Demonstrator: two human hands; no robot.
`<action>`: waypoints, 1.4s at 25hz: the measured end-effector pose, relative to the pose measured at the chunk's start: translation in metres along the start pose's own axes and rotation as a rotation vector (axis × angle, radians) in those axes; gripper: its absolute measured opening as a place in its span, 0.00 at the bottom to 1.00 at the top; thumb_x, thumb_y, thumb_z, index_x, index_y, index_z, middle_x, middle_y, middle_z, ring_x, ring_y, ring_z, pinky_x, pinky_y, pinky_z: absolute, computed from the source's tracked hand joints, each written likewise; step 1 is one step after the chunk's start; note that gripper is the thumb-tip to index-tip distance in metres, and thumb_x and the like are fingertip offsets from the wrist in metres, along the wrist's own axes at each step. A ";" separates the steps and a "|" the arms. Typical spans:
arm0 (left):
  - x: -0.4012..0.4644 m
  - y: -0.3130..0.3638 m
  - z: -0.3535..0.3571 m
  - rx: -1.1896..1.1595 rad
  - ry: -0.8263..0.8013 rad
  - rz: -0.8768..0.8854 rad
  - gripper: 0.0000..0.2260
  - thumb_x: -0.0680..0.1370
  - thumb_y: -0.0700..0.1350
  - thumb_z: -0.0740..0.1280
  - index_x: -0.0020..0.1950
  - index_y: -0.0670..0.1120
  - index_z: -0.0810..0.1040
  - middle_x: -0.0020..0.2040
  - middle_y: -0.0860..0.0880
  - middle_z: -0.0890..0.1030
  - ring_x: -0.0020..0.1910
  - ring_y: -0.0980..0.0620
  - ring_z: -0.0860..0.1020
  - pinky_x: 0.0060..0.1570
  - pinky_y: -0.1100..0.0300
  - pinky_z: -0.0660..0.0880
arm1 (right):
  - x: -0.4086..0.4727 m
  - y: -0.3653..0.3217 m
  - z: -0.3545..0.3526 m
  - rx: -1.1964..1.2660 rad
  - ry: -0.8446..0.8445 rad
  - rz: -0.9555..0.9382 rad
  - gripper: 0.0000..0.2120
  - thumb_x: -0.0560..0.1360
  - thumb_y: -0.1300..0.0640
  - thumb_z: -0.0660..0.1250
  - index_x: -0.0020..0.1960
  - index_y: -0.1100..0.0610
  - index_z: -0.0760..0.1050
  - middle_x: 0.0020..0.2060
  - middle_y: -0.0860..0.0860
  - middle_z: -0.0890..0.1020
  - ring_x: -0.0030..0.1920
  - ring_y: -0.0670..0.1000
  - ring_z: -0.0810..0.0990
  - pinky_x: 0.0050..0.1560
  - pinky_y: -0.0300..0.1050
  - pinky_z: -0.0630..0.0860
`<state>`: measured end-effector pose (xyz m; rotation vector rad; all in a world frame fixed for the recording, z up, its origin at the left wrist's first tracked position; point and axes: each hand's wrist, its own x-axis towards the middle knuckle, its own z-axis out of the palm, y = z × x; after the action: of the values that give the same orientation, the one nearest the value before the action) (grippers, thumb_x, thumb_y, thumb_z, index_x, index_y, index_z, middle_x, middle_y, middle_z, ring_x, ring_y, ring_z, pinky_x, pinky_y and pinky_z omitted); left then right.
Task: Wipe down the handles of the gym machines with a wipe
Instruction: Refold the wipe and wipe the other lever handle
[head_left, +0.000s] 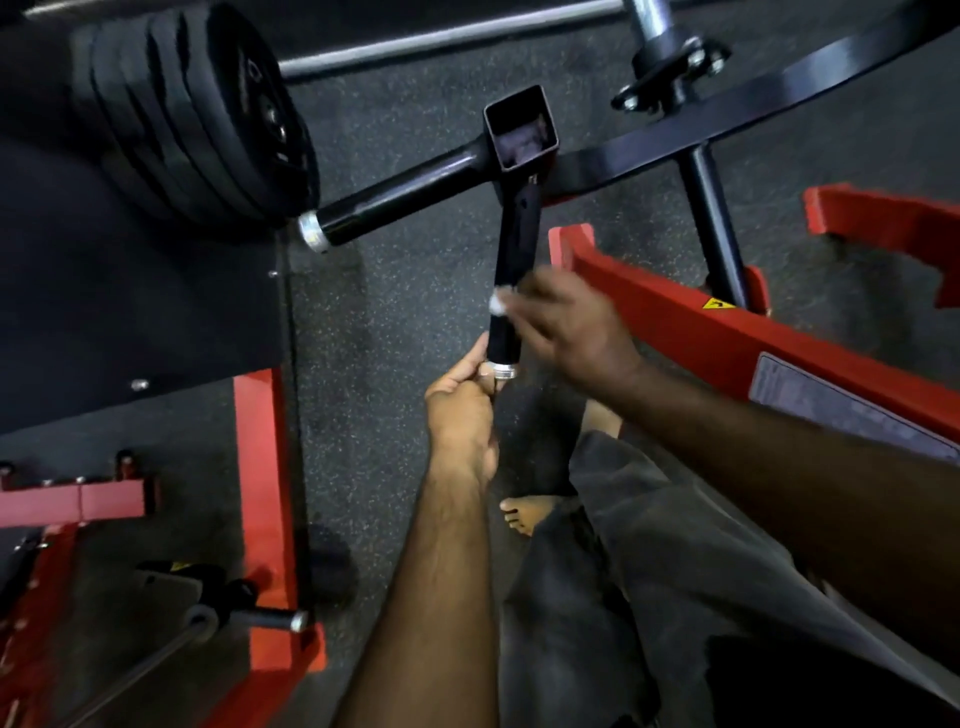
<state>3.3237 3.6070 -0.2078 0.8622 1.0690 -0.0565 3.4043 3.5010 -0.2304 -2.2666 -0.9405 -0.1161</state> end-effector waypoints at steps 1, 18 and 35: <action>-0.001 0.000 0.002 -0.006 0.006 0.017 0.20 0.79 0.25 0.55 0.68 0.35 0.74 0.34 0.52 0.85 0.31 0.60 0.82 0.30 0.69 0.76 | 0.023 0.007 -0.011 -0.011 0.123 0.048 0.10 0.77 0.59 0.65 0.50 0.64 0.82 0.41 0.60 0.78 0.40 0.57 0.78 0.40 0.48 0.75; 0.016 -0.020 0.001 0.095 0.153 0.174 0.20 0.75 0.26 0.58 0.60 0.38 0.81 0.42 0.53 0.87 0.40 0.57 0.83 0.42 0.67 0.77 | 0.016 -0.016 -0.005 0.216 0.386 0.390 0.03 0.72 0.68 0.70 0.43 0.64 0.83 0.36 0.56 0.77 0.35 0.46 0.72 0.34 0.33 0.65; 0.014 -0.032 0.006 0.118 0.234 0.265 0.16 0.77 0.27 0.62 0.58 0.40 0.83 0.54 0.44 0.85 0.54 0.48 0.83 0.61 0.53 0.78 | 0.067 0.024 -0.012 1.561 0.065 1.286 0.14 0.81 0.62 0.54 0.52 0.65 0.77 0.43 0.59 0.82 0.37 0.54 0.83 0.35 0.43 0.79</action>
<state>3.3213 3.5859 -0.2362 1.1318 1.1684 0.2096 3.4710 3.5211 -0.2128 -0.9383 0.5551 0.7978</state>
